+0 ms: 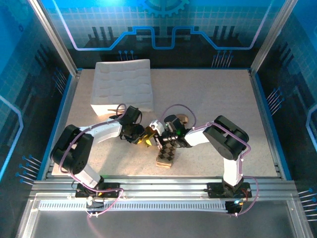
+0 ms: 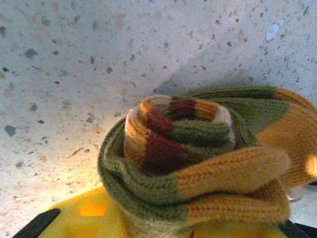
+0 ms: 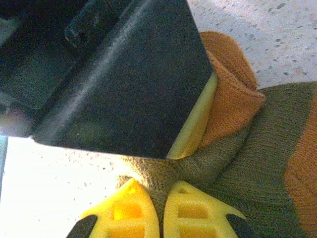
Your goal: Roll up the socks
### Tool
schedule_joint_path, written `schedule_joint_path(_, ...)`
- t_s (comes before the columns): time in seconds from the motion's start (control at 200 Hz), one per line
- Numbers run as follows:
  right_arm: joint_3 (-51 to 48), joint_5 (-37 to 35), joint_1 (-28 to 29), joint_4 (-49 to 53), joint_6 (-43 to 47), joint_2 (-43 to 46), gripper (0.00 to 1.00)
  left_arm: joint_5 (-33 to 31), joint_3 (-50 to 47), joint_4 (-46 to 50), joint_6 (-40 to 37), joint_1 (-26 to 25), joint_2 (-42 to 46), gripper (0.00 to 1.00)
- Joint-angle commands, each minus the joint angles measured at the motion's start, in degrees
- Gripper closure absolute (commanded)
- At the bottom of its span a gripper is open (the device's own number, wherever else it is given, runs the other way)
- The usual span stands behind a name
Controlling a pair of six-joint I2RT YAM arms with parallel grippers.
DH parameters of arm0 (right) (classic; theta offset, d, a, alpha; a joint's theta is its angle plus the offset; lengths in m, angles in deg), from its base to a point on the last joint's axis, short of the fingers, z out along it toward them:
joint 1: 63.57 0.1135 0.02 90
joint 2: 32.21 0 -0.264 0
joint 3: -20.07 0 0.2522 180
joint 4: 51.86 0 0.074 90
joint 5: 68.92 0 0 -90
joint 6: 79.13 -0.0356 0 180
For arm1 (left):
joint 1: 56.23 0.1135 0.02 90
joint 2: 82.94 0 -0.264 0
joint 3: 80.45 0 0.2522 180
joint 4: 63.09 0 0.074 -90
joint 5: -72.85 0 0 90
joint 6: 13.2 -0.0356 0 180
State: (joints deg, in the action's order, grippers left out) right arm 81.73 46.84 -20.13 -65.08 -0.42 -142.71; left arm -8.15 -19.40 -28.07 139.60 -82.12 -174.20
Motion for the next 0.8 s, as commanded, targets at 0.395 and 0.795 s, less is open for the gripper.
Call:
schedule_joint_path(0.395,11.2,-1.2,7.1,25.9,28.0,-2.2,0.8,-0.8,-9.9,21.8,11.2,-2.4,7.1,0.82)
schedule_joint_path(0.795,-9.6,-16.6,11.9,1.8,11.4,14.3,0.48,-2.3,4.1,26.2,10.3,-2.9,-10.0,0.9)
